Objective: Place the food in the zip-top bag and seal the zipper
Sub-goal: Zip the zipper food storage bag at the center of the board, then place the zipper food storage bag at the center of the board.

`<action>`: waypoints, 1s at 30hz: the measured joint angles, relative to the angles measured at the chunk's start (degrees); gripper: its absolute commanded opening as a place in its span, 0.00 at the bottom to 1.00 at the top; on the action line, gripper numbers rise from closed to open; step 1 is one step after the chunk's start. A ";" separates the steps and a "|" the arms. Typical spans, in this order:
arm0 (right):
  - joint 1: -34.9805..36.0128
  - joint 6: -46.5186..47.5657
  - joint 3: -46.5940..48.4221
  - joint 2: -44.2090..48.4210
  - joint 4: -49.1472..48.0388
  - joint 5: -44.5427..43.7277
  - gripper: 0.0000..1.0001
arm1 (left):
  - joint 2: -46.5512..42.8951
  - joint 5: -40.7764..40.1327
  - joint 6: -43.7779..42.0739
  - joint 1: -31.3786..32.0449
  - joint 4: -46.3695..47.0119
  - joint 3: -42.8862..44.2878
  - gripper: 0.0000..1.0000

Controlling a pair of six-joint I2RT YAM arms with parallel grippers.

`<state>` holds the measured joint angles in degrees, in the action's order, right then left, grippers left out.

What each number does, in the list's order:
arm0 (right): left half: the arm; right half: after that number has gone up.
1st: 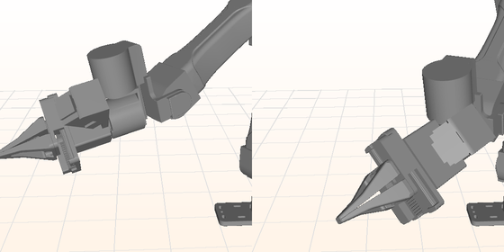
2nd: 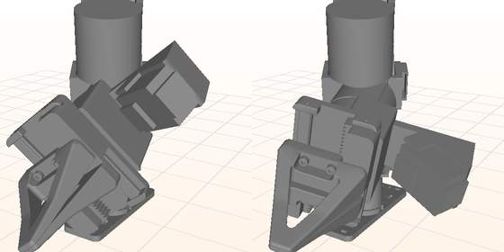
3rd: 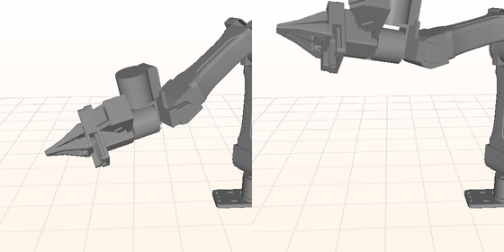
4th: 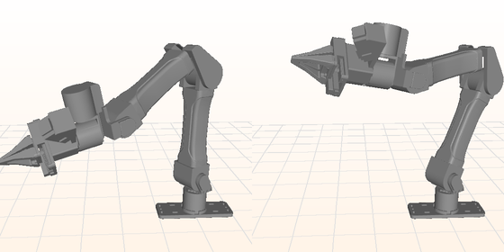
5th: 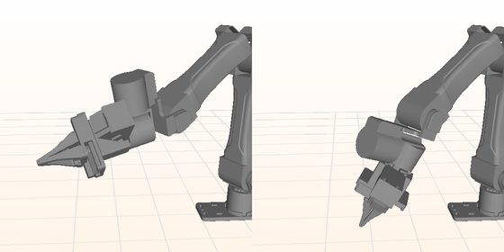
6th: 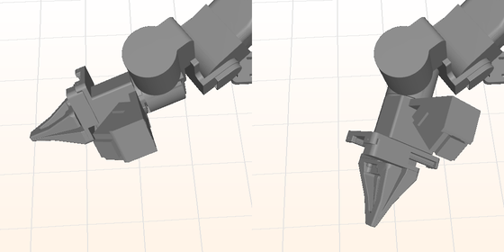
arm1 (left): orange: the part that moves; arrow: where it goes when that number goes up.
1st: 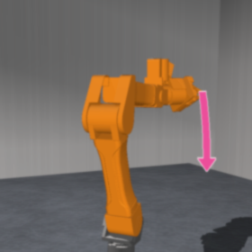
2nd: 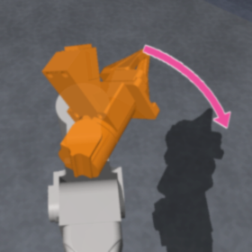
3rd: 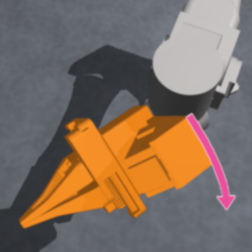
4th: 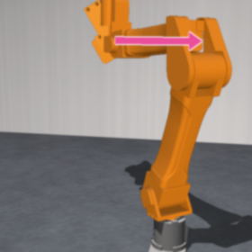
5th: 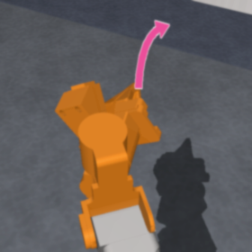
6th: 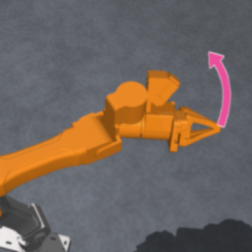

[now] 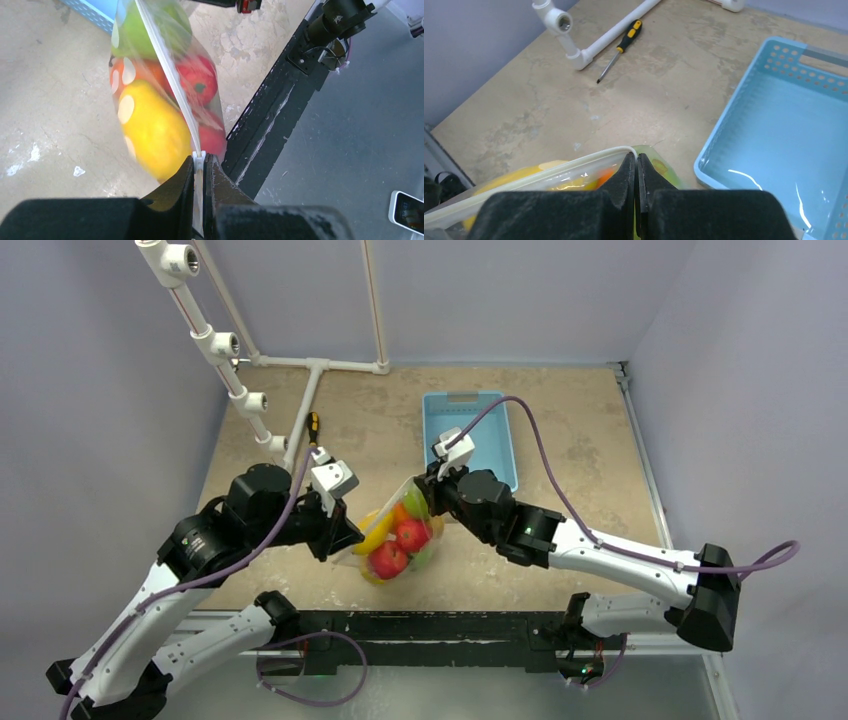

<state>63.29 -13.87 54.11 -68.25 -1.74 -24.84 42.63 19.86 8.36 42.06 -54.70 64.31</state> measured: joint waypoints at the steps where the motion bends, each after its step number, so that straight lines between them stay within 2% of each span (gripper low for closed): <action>1: -0.39 -0.76 -0.02 0.00 0.04 -0.52 0.00 | -0.22 -0.44 0.24 0.00 -0.61 0.46 0.00; 12: -3.67 -5.70 -0.22 2.27 0.35 -3.65 0.00 | -3.85 -6.69 3.72 0.02 -6.43 5.07 0.00; 30: -4.55 -5.99 -1.20 5.44 0.57 1.95 0.00 | -4.46 -11.82 5.68 0.09 -7.50 5.62 0.00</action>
<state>58.74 -19.86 52.90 -62.81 -1.17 -22.90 38.17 8.03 14.04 42.15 -62.19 69.93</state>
